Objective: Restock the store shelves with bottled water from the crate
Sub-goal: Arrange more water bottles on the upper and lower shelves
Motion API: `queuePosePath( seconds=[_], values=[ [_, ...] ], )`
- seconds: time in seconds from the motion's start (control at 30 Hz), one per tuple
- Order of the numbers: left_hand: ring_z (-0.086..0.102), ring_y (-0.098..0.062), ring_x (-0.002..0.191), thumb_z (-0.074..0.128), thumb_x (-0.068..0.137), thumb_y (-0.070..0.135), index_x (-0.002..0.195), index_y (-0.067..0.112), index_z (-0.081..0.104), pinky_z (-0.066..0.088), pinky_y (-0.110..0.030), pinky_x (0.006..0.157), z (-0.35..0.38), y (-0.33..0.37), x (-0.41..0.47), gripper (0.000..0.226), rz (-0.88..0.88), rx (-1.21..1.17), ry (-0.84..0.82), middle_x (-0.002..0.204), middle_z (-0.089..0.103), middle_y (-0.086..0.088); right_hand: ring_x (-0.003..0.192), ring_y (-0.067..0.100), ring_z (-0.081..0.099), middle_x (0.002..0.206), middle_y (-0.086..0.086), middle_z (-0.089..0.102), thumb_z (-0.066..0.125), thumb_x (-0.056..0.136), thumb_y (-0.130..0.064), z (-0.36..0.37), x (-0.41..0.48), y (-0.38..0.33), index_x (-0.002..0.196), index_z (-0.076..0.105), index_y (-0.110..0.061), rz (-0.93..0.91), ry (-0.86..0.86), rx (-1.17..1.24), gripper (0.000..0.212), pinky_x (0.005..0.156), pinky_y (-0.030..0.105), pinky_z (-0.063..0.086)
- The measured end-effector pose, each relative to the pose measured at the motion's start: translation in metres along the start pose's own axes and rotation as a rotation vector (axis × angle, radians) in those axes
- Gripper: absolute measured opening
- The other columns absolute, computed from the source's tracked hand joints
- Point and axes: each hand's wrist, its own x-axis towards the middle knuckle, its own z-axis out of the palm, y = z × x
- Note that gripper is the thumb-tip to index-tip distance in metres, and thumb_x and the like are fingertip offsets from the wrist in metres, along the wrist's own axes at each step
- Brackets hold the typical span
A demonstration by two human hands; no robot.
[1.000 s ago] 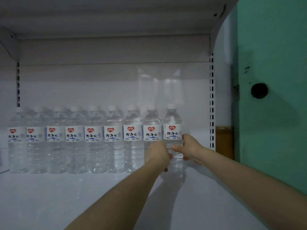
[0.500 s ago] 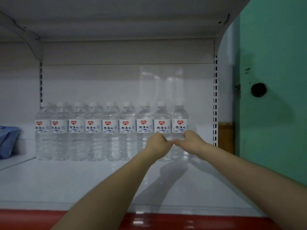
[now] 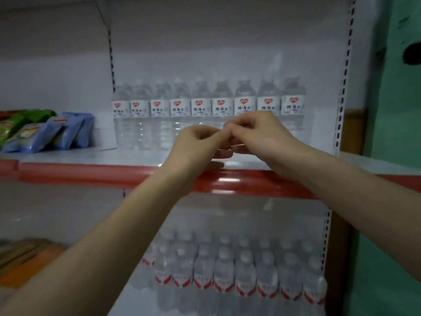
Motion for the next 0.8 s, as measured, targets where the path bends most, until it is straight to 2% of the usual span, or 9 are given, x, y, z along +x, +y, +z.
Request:
queuePosePath(
  seconds=[0.07, 0.27, 0.4, 0.5, 0.6, 0.67, 0.8],
  values=[
    [0.068, -0.01, 0.064, 0.061, 0.089, 0.025, 0.079, 0.012, 0.066, 0.054, -0.021, 0.054, -0.02, -0.006, -0.028, 0.017, -0.003, -0.031, 0.05, 0.069, 0.07, 0.001, 0.08, 0.017, 0.065, 0.081, 0.004, 0.067, 0.05, 0.092, -0.009, 0.026, -0.02, -0.008, 0.076, 0.065, -0.016, -0.035, -0.024, 0.011, 0.022, 0.078, 0.03, 0.055],
    [0.069, -0.007, 0.072, 0.058, 0.09, 0.028, 0.085, 0.018, 0.067, 0.056, -0.021, 0.06, -0.08, -0.044, -0.12, 0.015, -0.089, 0.059, 0.166, 0.075, 0.071, 0.006, 0.085, 0.018, 0.066, 0.08, 0.0, 0.066, 0.05, 0.092, -0.008, 0.105, -0.087, -0.009, 0.074, 0.062, -0.021, 0.003, -0.215, 0.089, 0.025, 0.087, 0.035, 0.054],
    [0.068, -0.007, 0.073, 0.054, 0.092, 0.03, 0.082, 0.02, 0.064, 0.056, -0.023, 0.067, -0.116, -0.095, -0.189, 0.017, -0.311, 0.151, 0.213, 0.078, 0.07, 0.006, 0.086, 0.023, 0.066, 0.086, 0.009, 0.067, 0.05, 0.092, -0.006, 0.175, -0.141, 0.019, 0.082, 0.064, -0.013, 0.182, -0.412, 0.141, 0.019, 0.085, 0.035, 0.055],
    [0.067, -0.006, 0.076, 0.052, 0.094, 0.03, 0.089, 0.014, 0.066, 0.055, -0.025, 0.07, -0.144, -0.137, -0.242, 0.022, -0.48, 0.227, 0.227, 0.084, 0.07, 0.001, 0.083, 0.019, 0.063, 0.081, 0.007, 0.065, 0.05, 0.092, -0.005, 0.229, -0.183, 0.046, 0.084, 0.066, -0.01, 0.341, -0.579, 0.154, 0.018, 0.084, 0.033, 0.054],
    [0.068, -0.014, 0.084, 0.051, 0.094, 0.034, 0.094, 0.01, 0.068, 0.056, -0.031, 0.077, -0.166, -0.175, -0.298, 0.029, -0.618, 0.304, 0.27, 0.091, 0.071, -0.007, 0.083, 0.025, 0.064, 0.089, 0.015, 0.067, 0.051, 0.092, -0.007, 0.279, -0.223, 0.07, 0.091, 0.066, -0.003, 0.437, -0.748, 0.101, 0.016, 0.082, 0.039, 0.054],
    [0.068, -0.021, 0.085, 0.051, 0.094, 0.034, 0.092, 0.011, 0.069, 0.055, -0.038, 0.079, -0.175, -0.199, -0.333, 0.029, -0.675, 0.317, 0.309, 0.088, 0.071, -0.01, 0.083, 0.03, 0.064, 0.09, 0.019, 0.067, 0.052, 0.09, -0.007, 0.309, -0.25, 0.084, 0.087, 0.066, -0.001, 0.479, -0.843, 0.061, 0.015, 0.081, 0.042, 0.054],
    [0.066, -0.019, 0.079, 0.048, 0.096, 0.026, 0.095, 0.011, 0.067, 0.054, -0.033, 0.073, -0.17, -0.248, -0.385, 0.024, -0.809, 0.296, 0.4, 0.084, 0.068, -0.005, 0.074, 0.02, 0.062, 0.08, 0.008, 0.064, 0.049, 0.094, -0.017, 0.355, -0.301, 0.121, 0.083, 0.065, -0.007, 0.589, -1.025, -0.059, 0.022, 0.069, 0.033, 0.051]
  ],
)
